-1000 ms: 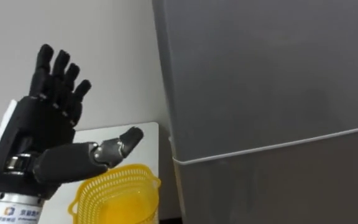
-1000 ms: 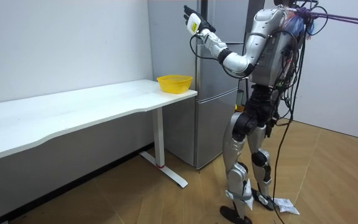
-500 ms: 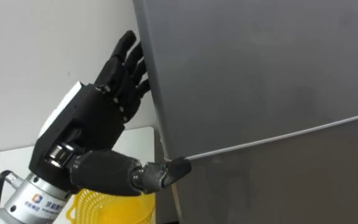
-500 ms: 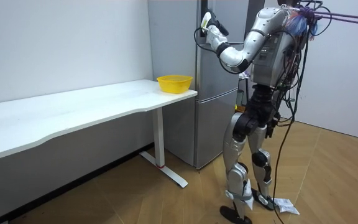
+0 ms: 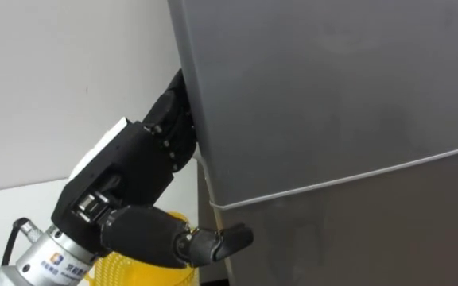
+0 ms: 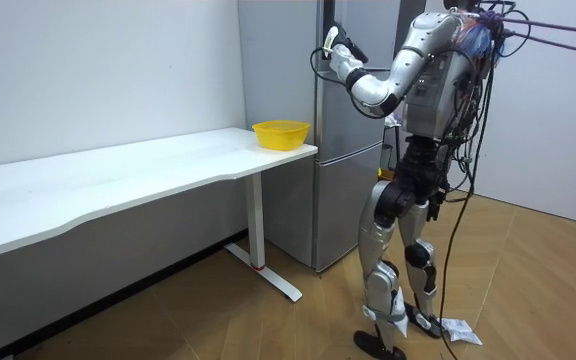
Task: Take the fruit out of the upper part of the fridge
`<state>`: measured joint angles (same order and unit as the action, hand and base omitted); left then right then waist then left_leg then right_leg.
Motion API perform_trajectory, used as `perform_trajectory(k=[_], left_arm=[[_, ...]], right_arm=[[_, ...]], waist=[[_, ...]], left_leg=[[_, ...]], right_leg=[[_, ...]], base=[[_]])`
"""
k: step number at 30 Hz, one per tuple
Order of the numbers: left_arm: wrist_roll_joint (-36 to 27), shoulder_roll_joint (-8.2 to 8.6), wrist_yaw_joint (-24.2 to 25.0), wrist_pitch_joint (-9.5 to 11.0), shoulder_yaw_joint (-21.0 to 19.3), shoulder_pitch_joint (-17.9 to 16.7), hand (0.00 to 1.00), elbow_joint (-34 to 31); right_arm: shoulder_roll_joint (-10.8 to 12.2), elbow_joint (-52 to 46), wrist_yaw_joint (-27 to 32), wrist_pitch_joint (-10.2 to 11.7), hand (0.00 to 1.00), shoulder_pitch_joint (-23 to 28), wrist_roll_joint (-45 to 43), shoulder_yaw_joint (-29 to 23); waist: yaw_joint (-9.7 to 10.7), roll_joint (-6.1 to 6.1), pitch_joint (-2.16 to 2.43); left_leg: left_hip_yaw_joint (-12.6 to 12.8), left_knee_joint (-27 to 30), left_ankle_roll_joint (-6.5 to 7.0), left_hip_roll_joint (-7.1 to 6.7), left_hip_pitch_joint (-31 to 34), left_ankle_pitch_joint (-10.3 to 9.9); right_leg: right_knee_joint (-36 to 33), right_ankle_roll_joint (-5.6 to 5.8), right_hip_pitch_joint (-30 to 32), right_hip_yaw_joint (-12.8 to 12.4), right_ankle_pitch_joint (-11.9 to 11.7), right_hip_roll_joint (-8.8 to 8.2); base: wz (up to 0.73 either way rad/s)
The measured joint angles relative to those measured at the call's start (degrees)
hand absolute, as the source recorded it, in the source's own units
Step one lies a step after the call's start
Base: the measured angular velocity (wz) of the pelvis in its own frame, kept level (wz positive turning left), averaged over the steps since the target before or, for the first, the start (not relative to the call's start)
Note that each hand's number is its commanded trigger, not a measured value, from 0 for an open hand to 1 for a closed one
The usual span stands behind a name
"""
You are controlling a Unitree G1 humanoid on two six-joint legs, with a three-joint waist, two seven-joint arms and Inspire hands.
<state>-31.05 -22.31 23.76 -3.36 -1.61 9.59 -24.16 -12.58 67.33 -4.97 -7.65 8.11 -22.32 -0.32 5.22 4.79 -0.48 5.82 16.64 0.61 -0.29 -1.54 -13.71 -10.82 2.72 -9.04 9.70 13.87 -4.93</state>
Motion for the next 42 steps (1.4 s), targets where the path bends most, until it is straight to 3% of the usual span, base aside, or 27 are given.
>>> perform_trajectory(k=[1, 2, 10, 22, 28, 31, 33, 36, 38, 39, 42], left_arm=[[0.0, -0.12, 0.3, -0.2, 0.0, 0.0, 0.55, 0.2], [0.0, -0.32, 0.6, -0.4, 0.0, 0.0, 1.00, 0.5], [-1.4, -1.81, -0.5, -0.9, -2.0, 0.0, 1.00, 0.8], [-5.1, -1.78, 1.6, -1.6, -2.6, -0.4, 1.00, 1.2], [-10.2, -1.75, 3.3, -1.6, -1.0, -0.4, 1.00, 1.1], [-12.3, -1.66, 6.1, -1.6, 1.0, -0.3, 1.00, 0.8], [-12.5, -1.62, 7.7, -1.6, 3.0, 0.1, 0.97, 0.4], [-13.6, -1.13, 10.1, -1.6, 5.2, 0.6, 0.82, -0.6], [-14.0, -1.14, 11.1, -1.6, 6.3, 1.3, 0.50, -1.1], [-14.0, -1.14, 11.5, -1.6, 6.4, 1.4, 0.00, -1.3], [-14.5, -1.14, 13.3, -1.6, 6.5, 1.7, 0.00, -1.7]], right_arm=[[0.0, 0.0, 0.0, 0.0, 0.00, 0.0, 0.0, 0.3], [0.0, 0.0, -0.1, 0.0, 0.00, -0.1, 0.0, 0.3], [0.0, -0.1, -0.2, 0.0, 0.00, 0.0, -0.5, 0.3], [0.0, 0.1, -0.2, -1.2, 0.00, 0.0, -1.0, 1.3], [-0.1, 0.1, -0.4, -1.9, 0.00, 0.6, -1.0, 2.4], [-0.5, 0.1, -0.7, -1.9, 0.00, 0.8, -0.9, 2.5], [-0.6, 0.1, -0.6, -1.8, 0.00, 0.8, -0.7, 2.9], [-0.7, 0.0, -0.6, -1.7, 0.00, 0.3, -0.5, 3.6], [-0.7, 0.0, -0.7, -1.7, 0.00, 0.3, -0.5, 3.6], [-0.7, 0.0, -0.7, -1.7, 0.00, 0.4, -0.5, 3.6], [-0.8, 0.0, -1.0, -1.7, 0.00, 0.4, -0.5, 3.8]], waist=[[0.0, 0.00, 0.00], [0.0, 0.02, 0.01], [0.2, 0.06, 0.05], [-0.8, 0.02, 0.14], [-0.5, 0.20, 0.27], [-0.2, 0.74, 0.59], [0.1, 0.78, 0.61], [0.7, 0.78, 0.61], [0.8, 0.78, 0.60], [0.8, 0.78, 0.60], [0.8, 0.77, 0.59]], left_leg=[[0.0, 0.0, 0.00, 0.01, 0.0, 0.0], [0.0, 0.0, 0.00, 0.02, 0.0, 0.0], [-0.3, 0.2, 0.03, -0.03, 0.5, 0.0], [2.0, 0.1, 0.20, 0.21, 0.3, 0.1], [2.0, 0.1, 0.24, 0.42, 0.3, 0.2], [2.1, 0.1, 0.24, 0.44, 0.2, 0.2], [2.1, 0.1, 0.20, 0.48, 0.2, 0.2], [2.1, 0.1, 0.19, 0.52, 0.2, 0.2], [2.2, 0.1, 0.19, 0.52, 0.2, 0.2], [2.2, 0.1, 0.19, 0.53, 0.2, 0.2], [2.3, 0.1, 0.19, 0.56, 0.1, 0.2]], right_leg=[[-0.1, 0.00, 0.0, 0.0, 0.0, 0.00], [-0.1, 0.00, 0.0, 0.0, 0.0, 0.01], [0.1, 0.00, 0.1, 0.4, 0.0, 0.00], [0.1, 0.14, 0.0, -0.1, -0.1, -0.19], [0.0, 0.14, 0.0, -0.2, -0.1, -0.05], [0.0, 0.14, 0.0, -0.2, -0.1, -0.08], [0.0, 0.14, -0.1, -0.1, -0.1, -0.05], [0.0, 0.12, 0.0, -0.1, -0.1, -0.02], [-0.1, 0.10, 0.0, -0.2, -0.2, -0.02], [-0.1, 0.10, 0.0, -0.2, -0.2, -0.02], [-0.1, 0.09, -0.1, -0.3, -0.2, -0.02]], base=[[0.00], [0.00], [0.03], [0.01], [-0.01], [0.00], [0.00], [0.00], [0.00], [0.00], [0.00]])
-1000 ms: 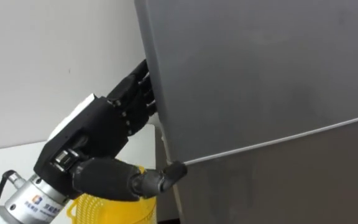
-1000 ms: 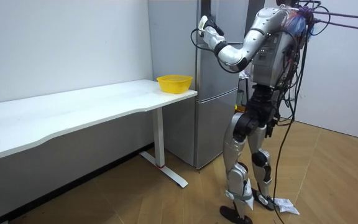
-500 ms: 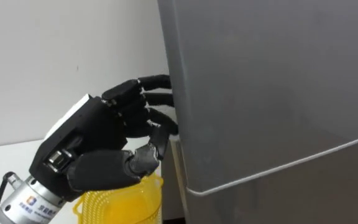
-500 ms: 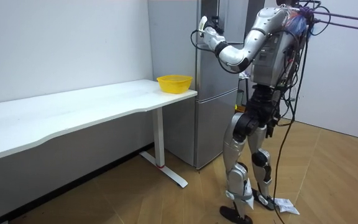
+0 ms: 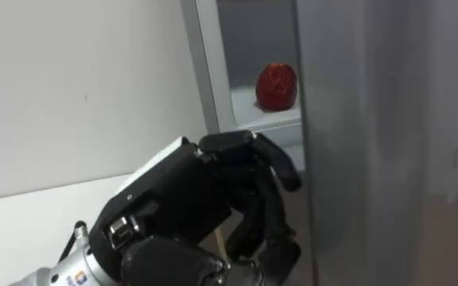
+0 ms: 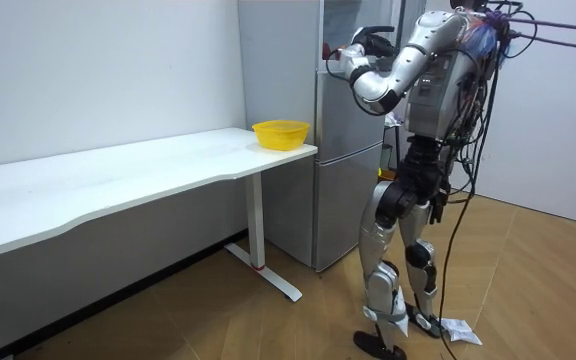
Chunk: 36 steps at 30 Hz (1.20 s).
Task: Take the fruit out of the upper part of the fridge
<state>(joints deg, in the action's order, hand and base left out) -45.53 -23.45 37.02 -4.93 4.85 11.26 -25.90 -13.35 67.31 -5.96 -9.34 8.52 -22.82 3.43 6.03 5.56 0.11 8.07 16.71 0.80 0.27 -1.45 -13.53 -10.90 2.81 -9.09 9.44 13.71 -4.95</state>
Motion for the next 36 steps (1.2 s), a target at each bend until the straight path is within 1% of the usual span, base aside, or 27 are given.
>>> perform_trajectory(k=[3, 6, 7, 8, 9, 10, 11, 14, 19, 23, 27, 31, 33, 35, 36], left_arm=[[0.0, 0.05, 0.5, 0.0, 1.3, 0.9, 0.00, 0.0], [0.0, 0.08, 2.1, 0.0, 3.0, 2.0, 0.00, 0.0], [0.0, 0.13, 2.5, 0.0, 3.8, 2.9, 0.00, 0.0], [0.1, 0.45, 2.9, 0.0, 4.8, 4.0, 0.00, 0.0], [0.1, 0.67, 3.3, 0.0, 5.2, 4.4, 0.00, 0.0], [0.1, 1.24, 3.7, 0.0, 5.7, 4.9, 0.00, 0.0], [0.1, 1.86, 4.0, 0.0, 5.9, 5.0, 0.00, 0.0], [0.1, 2.81, 5.3, 0.0, 7.0, 5.1, 0.00, 0.0], [0.1, 3.13, 6.5, 0.0, 7.3, 5.1, 0.00, 0.0], [0.1, 3.88, 6.3, 0.0, 7.5, 5.2, 0.00, 0.1], [0.1, 3.88, 5.2, 0.1, 8.6, 5.6, 0.00, 0.1], [0.1, 4.00, 4.5, 0.1, 9.0, 6.4, 0.00, 0.0], [0.1, 4.34, 3.7, 0.2, 9.2, 6.8, 0.00, 0.0], [0.1, 5.20, 3.0, 0.4, 10.4, 7.0, 0.00, 0.0], [0.1, 5.31, 2.8, 0.6, 10.9, 7.0, 0.00, 0.0]], right_arm=[[0.0, 0.0, -0.1, 0.0, 0.00, -0.1, 0.1, 0.0], [0.0, 0.0, -0.3, 0.0, 0.00, -0.4, 0.0, 0.0], [0.0, 0.0, -0.4, 0.0, 0.00, -0.5, 0.0, 0.0], [-0.1, 0.0, -0.5, 0.0, 0.00, -0.5, 0.0, 0.0], [-0.1, 0.0, -0.5, 0.1, 0.00, -0.7, -0.1, 0.0], [-0.2, 0.0, -0.6, 0.2, 0.00, -0.8, -0.2, 0.0], [-0.3, 0.0, -0.5, 0.5, 0.00, -0.9, -0.3, 0.0], [-0.3, 0.0, -0.5, 0.6, 0.00, -1.0, -0.3, 0.1], [-0.4, 0.0, -0.5, 0.6, 0.00, -1.0, -0.2, 0.4], [-0.4, 0.0, -0.5, 0.6, 0.00, -1.0, 0.1, 0.5], [-0.7, 0.1, -0.4, 0.8, 0.00, -1.9, 0.2, 1.6], [-0.6, 0.1, -0.5, 1.9, 0.00, -2.6, 0.0, 1.7], [-0.6, 0.1, -0.5, 1.8, 0.00, -2.9, 0.1, 1.7], [-0.5, 0.1, -0.4, 1.9, 0.00, -2.9, 0.0, 2.1], [-0.4, 0.1, -0.5, 2.0, 0.00, -3.0, 0.0, 2.1]], waist=[[0.1, -0.04, -0.03], [0.2, -0.09, -0.06], [0.4, -0.12, -0.07], [0.3, -0.15, -0.09], [0.4, -0.17, -0.10], [0.5, -0.20, -0.12], [0.7, -0.26, -0.16], [1.4, -0.47, -0.30], [1.6, -0.56, -0.35], [1.7, -0.73, -0.37], [1.6, -0.77, -0.37], [1.8, -0.72, -0.34], [1.8, -0.69, -0.32], [1.8, -0.69, -0.30], [1.8, -0.69, -0.29]], left_leg=[[0.1, 0.0, 0.00, 0.00, -0.1, 0.0], [0.2, 0.0, 0.00, -0.01, -0.1, 0.0], [0.3, 0.0, 0.00, 0.00, -0.1, 0.0], [0.3, 0.0, 0.00, -0.01, -0.1, 0.0], [0.4, 0.0, 0.00, 0.00, -0.2, 0.0], [0.6, 0.0, 0.00, 0.01, -0.2, 0.0], [0.7, 0.0, 0.00, 0.01, -0.2, 0.0], [0.8, 0.0, 0.00, 0.02, -0.3, 0.0], [1.2, 0.0, 0.01, 0.09, -0.4, 0.0], [1.3, 0.1, 0.01, 0.10, -0.4, 0.0], [1.4, 0.1, 0.03, 0.13, -0.2, 0.0], [1.3, 0.3, 0.03, 0.16, 0.4, 0.0], [1.3, 0.3, 0.03, 0.15, 0.6, 0.0], [1.3, 0.2, 0.03, 0.12, 0.8, 0.0], [1.3, 0.1, 0.02, 0.11, 0.8, 0.0]], right_leg=[[0.1, -0.01, 0.0, -0.1, 0.0, -0.03], [0.2, -0.01, 0.0, -0.1, 0.0, -0.04], [0.2, -0.01, 0.0, -0.2, 0.0, -0.03], [0.2, -0.01, 0.0, -0.3, 0.0, -0.03], [0.2, -0.01, 0.0, -0.4, 0.0, -0.03], [0.2, -0.01, 0.0, -0.6, 0.0, -0.04], [0.2, -0.01, 0.0, -0.7, 0.0, -0.04], [0.2, -0.01, 0.0, -0.8, 0.0, -0.03], [0.1, -0.01, 0.1, -1.4, 0.0, 0.01], [0.2, 0.00, 0.2, -1.5, 0.0, 0.00], [0.2, 0.02, 0.5, -1.6, 0.0, 0.01], [0.1, 0.01, 1.0, -1.5, 0.0, 0.05], [0.1, 0.01, 1.0, -1.5, 0.0, 0.06], [0.1, 0.01, 1.2, -1.6, 0.0, 0.06], [0.1, 0.01, 1.3, -1.6, 0.0, 0.06]], base=[[0.00], [0.00], [0.00], [-0.03], [-0.06], [-0.06], [-0.05], [0.00], [-0.04], [0.00], [0.00], [0.00], [0.00], [0.00], [0.00]])
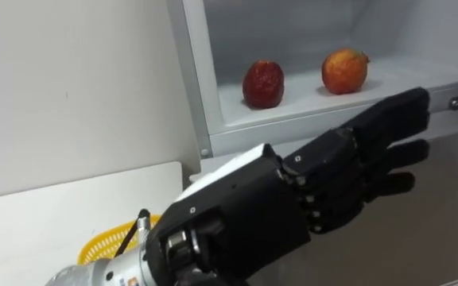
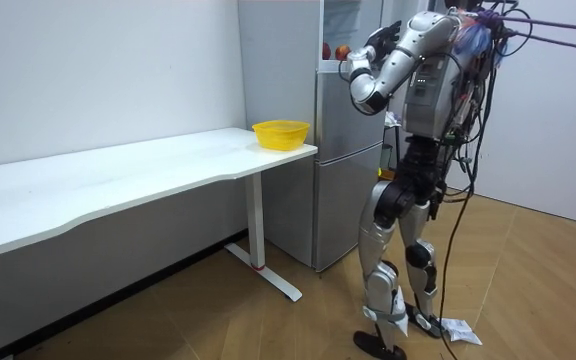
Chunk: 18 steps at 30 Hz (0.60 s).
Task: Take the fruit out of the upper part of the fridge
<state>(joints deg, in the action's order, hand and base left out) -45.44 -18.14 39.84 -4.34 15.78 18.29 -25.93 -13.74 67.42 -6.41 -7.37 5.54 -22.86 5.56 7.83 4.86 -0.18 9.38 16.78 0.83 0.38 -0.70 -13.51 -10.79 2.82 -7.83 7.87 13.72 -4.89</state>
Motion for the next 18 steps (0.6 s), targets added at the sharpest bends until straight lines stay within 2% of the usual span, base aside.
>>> perform_trajectory(k=[4, 8, 10, 14, 18], left_arm=[[1.4, 1.35, -1.0, 0.5, 3.1, 0.0, 0.00, -0.1], [3.9, 4.12, -1.9, 0.7, 4.8, 0.0, 0.00, -0.1], [4.5, 5.48, -2.2, 0.9, 5.8, 0.0, 0.00, 0.0], [4.5, 6.00, -2.7, 1.0, 10.0, 0.5, 0.00, 0.1], [4.5, 6.05, -3.3, 1.0, 11.4, 1.4, 0.00, 0.4]], right_arm=[[0.1, -0.1, 0.0, 0.5, 0.00, 0.0, 0.0, 0.1], [0.3, -0.1, 0.0, 0.5, 0.00, 0.1, 0.0, 1.7], [0.5, -0.1, 0.0, 0.4, 0.00, 0.0, 0.1, 2.4], [0.5, -0.1, 0.1, 0.4, 0.00, -0.5, 0.1, 3.5], [0.5, 0.2, 0.4, 0.3, 0.00, -0.7, 0.0, 4.7]], waist=[[0.5, -0.10, 0.09], [1.3, -0.58, 0.26], [1.6, -0.98, 0.12], [2.5, -1.37, 0.12], [3.2, -1.31, 0.09]], left_leg=[[0.0, -0.2, -0.01, -0.04, 0.0, 0.0], [0.0, -0.4, -0.02, -0.01, -0.2, 0.0], [0.0, -0.7, -0.07, -0.01, -0.7, 0.0], [0.0, -1.0, -0.03, -0.04, -1.0, 0.1], [0.0, -0.8, 0.06, -0.08, -0.9, 0.1]], right_leg=[[0.0, 0.00, 0.2, 0.0, 0.0, -0.02], [-0.1, -0.04, 0.2, 0.1, 0.0, -0.03], [-0.1, -0.07, -0.1, 0.1, -0.1, -0.02], [0.1, -0.01, -0.4, 0.1, -0.3, -0.03], [0.1, 0.04, -0.4, -0.1, -0.4, -0.05]], base=[[0.00], [-0.01], [-0.03], [0.00], [0.00]])
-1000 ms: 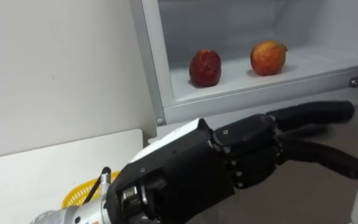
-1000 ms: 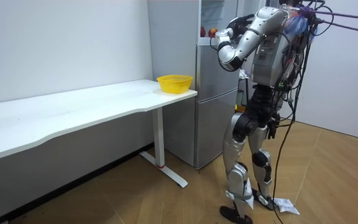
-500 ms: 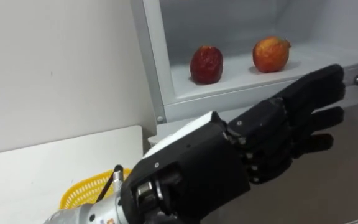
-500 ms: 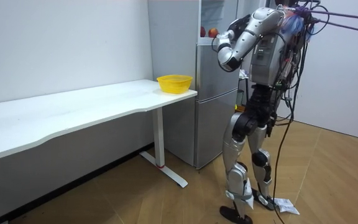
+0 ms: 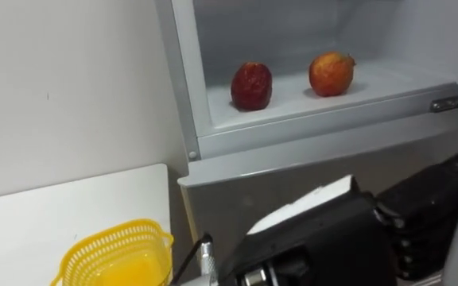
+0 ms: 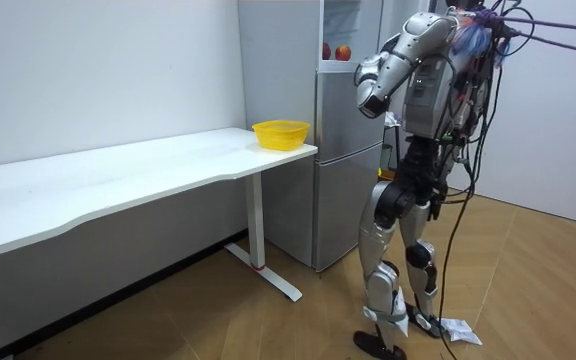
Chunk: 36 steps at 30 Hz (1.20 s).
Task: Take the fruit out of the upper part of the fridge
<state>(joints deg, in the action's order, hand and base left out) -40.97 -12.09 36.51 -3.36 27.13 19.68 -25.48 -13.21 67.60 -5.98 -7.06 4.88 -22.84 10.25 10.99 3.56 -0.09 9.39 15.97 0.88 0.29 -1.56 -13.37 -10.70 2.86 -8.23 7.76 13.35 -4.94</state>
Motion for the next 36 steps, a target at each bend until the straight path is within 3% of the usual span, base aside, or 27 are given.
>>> perform_trajectory(k=[8, 11, 21, 31, 36], left_arm=[[0.0, 1.28, 0.1, -0.1, 2.3, 3.4, 0.00, 0.4], [0.0, 2.22, 0.2, -0.1, 3.6, 4.3, 0.00, 0.4], [0.0, 2.87, -1.0, -0.3, 6.6, 6.1, 0.00, 0.5], [0.0, 6.46, -3.4, -0.3, 9.3, 10.4, 0.00, 5.0], [0.3, 6.91, -3.5, -0.4, 9.8, 11.3, 0.00, 5.2]], right_arm=[[0.0, 1.3, -0.5, -0.5, 0.00, -1.4, 0.4, 2.5], [-0.1, 1.3, -0.6, -0.5, 0.00, -1.6, 0.4, 3.2], [-0.1, 1.3, -0.8, -0.5, 0.00, -2.1, 2.6, 3.2], [-0.2, 1.7, 1.5, -0.3, 0.00, -2.1, 4.3, 4.1], [-0.2, 2.6, 2.4, 0.0, 0.00, -2.6, 4.3, 4.0]], waist=[[1.5, 1.53, -0.12], [1.6, 1.59, -0.10], [2.8, 1.55, -0.12], [4.9, 1.45, -0.19], [6.4, 1.47, -0.20]], left_leg=[[0.0, 0.7, 0.03, 0.09, 1.0, 0.0], [0.1, 0.7, 0.02, 0.13, 1.0, 0.0], [1.2, 0.7, 0.02, 0.31, 0.6, 0.0], [2.6, 0.4, 0.04, 0.52, 0.0, 0.0], [3.2, 0.3, 0.03, 0.65, -0.1, 0.0]], right_leg=[[0.0, 0.01, 0.6, -0.1, 0.0, 0.07], [0.0, 0.00, 0.6, -0.1, 0.0, 0.08], [-0.1, 0.00, 0.9, -1.0, 0.0, 0.09], [0.1, 0.03, 1.0, -2.3, 0.0, 0.19], [0.1, 0.01, 1.1, -2.6, 0.0, 0.29]], base=[[0.01], [0.00], [-0.04], [-0.06], [-0.02]])
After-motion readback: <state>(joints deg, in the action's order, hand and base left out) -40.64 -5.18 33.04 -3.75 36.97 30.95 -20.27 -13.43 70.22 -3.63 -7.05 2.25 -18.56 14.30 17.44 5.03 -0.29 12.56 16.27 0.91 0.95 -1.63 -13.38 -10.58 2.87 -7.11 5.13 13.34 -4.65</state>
